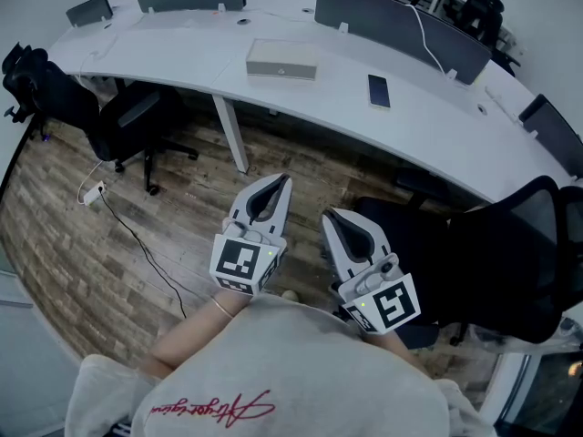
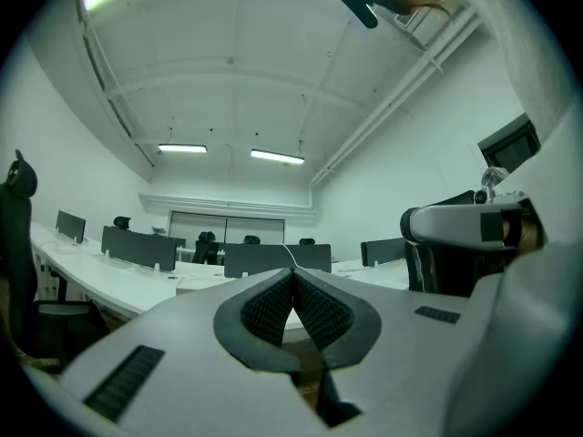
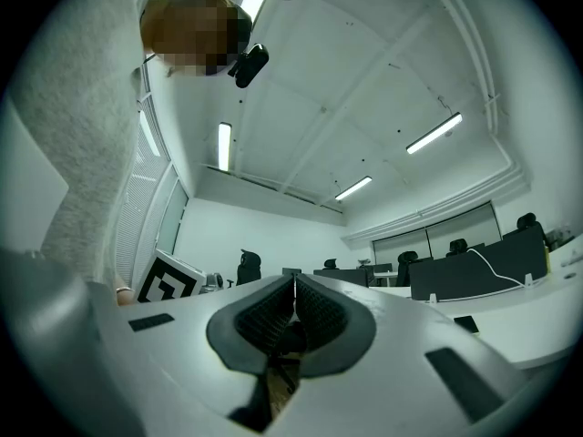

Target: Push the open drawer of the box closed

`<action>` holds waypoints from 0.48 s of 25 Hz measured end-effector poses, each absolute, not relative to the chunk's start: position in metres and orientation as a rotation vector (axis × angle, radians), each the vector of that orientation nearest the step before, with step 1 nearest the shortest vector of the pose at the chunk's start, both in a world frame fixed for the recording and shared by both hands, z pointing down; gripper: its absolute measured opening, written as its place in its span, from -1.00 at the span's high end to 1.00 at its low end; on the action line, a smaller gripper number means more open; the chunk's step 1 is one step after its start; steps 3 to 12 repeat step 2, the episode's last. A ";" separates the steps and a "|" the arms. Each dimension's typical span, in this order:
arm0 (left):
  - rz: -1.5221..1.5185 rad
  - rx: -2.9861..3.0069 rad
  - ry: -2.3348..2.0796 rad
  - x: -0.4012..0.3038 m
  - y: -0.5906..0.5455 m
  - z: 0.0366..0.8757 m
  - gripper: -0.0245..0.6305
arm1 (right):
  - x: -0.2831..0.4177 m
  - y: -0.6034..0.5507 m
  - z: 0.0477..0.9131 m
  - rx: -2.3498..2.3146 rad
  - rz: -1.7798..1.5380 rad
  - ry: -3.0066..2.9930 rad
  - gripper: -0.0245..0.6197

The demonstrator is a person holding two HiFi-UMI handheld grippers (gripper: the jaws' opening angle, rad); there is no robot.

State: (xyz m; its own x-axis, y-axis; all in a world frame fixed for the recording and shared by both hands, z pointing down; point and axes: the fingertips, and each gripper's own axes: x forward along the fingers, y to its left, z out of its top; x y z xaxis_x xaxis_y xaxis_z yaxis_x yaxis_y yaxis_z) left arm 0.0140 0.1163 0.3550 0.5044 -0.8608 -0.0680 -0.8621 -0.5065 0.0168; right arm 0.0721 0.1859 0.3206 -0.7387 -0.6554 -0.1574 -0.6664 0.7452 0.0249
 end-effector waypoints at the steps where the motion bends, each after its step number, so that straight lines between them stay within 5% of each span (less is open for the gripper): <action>1: 0.105 -2.710 1.551 0.015 0.117 0.355 0.87 | 0.073 0.187 0.321 -1.071 0.119 2.802 0.87; 12: 0.105 -2.711 1.550 0.015 0.119 0.356 0.87 | 0.074 0.188 0.321 -1.074 0.119 2.799 0.87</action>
